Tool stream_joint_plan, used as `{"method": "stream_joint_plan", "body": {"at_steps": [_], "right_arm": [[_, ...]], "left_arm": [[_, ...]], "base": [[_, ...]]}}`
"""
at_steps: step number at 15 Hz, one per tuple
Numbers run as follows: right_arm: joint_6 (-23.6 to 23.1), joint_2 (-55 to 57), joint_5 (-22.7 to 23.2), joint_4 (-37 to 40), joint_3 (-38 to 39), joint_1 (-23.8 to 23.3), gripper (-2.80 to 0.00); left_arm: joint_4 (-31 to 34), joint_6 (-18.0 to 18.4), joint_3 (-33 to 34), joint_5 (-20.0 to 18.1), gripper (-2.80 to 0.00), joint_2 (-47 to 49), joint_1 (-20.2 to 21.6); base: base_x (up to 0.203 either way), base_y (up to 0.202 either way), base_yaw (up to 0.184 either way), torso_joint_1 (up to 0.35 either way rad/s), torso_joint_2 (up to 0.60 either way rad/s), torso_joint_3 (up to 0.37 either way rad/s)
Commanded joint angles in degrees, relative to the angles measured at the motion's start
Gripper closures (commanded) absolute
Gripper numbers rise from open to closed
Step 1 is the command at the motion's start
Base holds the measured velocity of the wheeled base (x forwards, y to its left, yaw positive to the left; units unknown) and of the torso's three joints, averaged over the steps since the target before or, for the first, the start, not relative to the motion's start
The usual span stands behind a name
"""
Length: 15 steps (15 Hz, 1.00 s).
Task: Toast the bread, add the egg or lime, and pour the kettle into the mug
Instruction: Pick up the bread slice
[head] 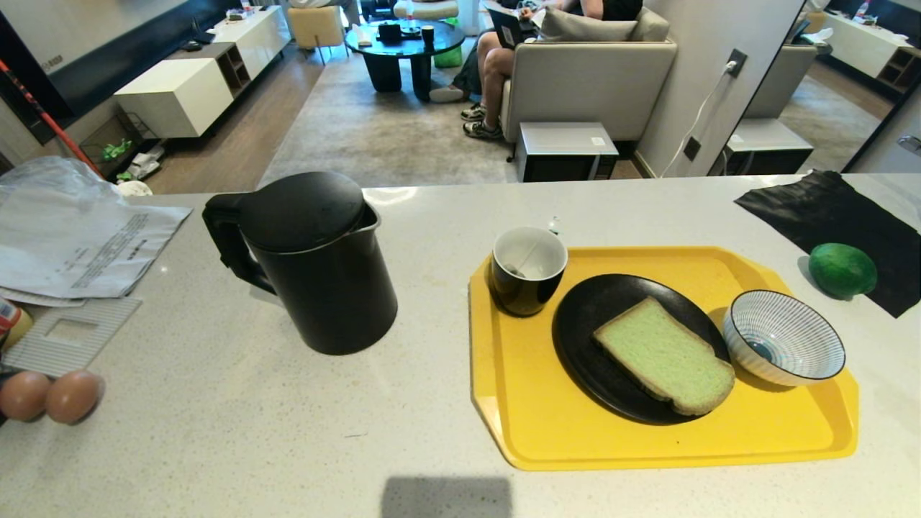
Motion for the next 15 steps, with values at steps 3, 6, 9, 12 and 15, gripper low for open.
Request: {"method": "stream_joint_plan", "body": {"at_steps": [3,6,9,12,15], "right_arm": [[-0.2,0.0,0.0,0.0,0.0,0.0,0.0],[-0.2,0.0,0.0,0.0,0.0,0.0,0.0],[-0.2,0.0,0.0,-0.1,0.0,0.0,0.0],[-0.1,0.0,0.0,-0.1,0.0,0.0,0.0],[-0.1,0.1,0.0,-0.1,0.0,0.0,0.0]], "left_arm": [[0.0,0.0,1.0,0.0,0.0,0.0,0.0],[0.0,0.0,1.0,-0.1,0.0,0.0,0.0],[0.0,0.0,1.0,0.0,0.0,0.0,0.0],[0.0,0.0,1.0,0.0,0.0,0.0,0.0],[0.0,0.0,1.0,-0.1,0.0,0.0,0.0]], "base": [[0.0,0.0,0.0,0.0,0.0,0.0],[0.0,0.0,0.0,0.0,0.0,0.0],[0.0,0.0,0.0,0.0,0.0,0.0],[0.0,0.0,0.0,0.0,0.0,0.0],[0.0,0.0,0.0,0.0,0.0,0.0]]}}
